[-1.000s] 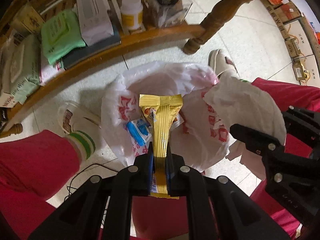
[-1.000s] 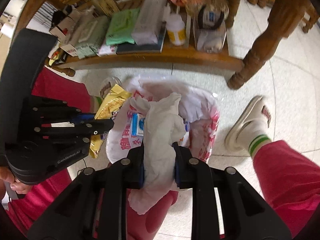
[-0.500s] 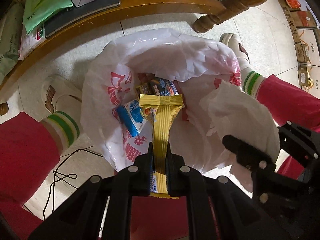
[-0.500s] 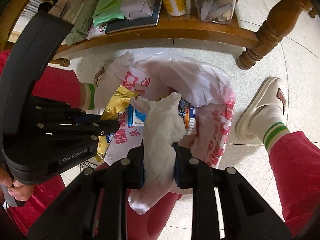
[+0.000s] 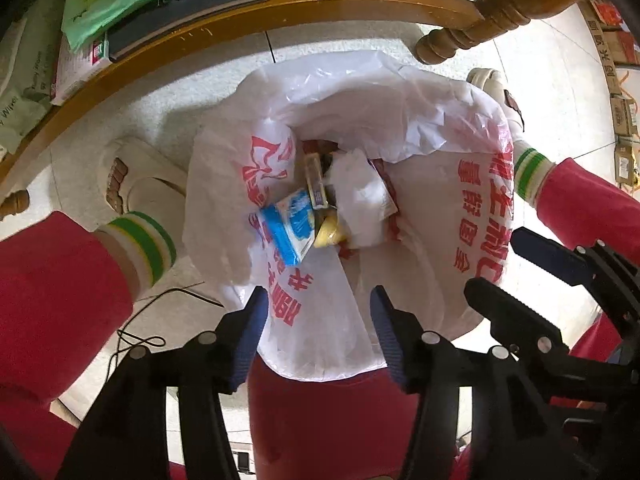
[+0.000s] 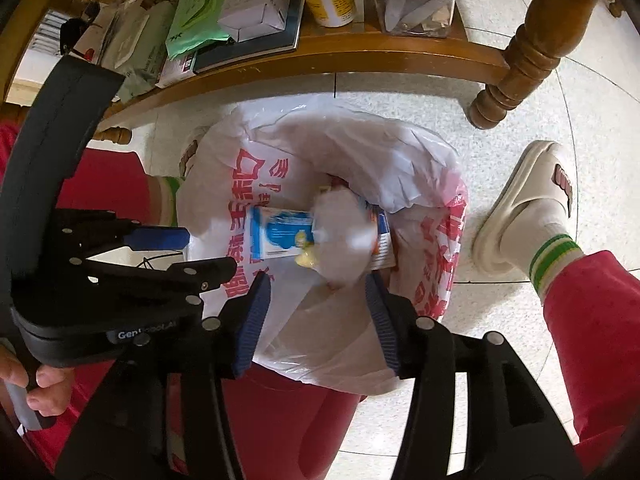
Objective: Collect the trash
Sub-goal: 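Open both tools to drop the wrapper and tissue into the bag, then move both tools back up over the table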
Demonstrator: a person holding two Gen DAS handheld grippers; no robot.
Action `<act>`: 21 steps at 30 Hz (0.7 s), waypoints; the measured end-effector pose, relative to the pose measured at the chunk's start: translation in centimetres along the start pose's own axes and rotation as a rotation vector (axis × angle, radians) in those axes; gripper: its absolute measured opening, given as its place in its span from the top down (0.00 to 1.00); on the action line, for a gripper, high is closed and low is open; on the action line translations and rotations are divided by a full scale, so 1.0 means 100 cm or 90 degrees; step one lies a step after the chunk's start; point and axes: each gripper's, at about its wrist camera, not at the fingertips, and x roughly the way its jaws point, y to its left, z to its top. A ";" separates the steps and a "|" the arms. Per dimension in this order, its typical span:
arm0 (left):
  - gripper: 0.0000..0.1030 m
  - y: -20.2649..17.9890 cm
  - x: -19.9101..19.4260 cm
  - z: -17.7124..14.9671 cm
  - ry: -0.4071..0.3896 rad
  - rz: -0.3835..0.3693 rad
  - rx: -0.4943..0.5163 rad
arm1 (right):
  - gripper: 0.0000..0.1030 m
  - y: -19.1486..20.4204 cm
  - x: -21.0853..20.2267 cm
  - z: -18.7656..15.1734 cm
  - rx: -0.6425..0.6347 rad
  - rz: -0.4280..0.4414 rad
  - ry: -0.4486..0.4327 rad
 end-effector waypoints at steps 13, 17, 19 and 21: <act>0.42 -0.003 -0.012 -0.006 -0.034 0.026 0.011 | 0.52 0.001 -0.007 -0.005 -0.004 -0.010 -0.018; 0.41 -0.006 -0.021 -0.011 -0.053 0.035 0.016 | 0.52 0.003 -0.015 -0.009 -0.006 -0.010 -0.032; 0.39 -0.006 -0.029 -0.014 -0.065 0.039 0.017 | 0.52 0.004 -0.023 -0.011 -0.003 -0.002 -0.044; 0.37 -0.007 -0.042 -0.019 -0.084 0.044 0.021 | 0.48 0.005 -0.036 -0.013 -0.005 0.003 -0.060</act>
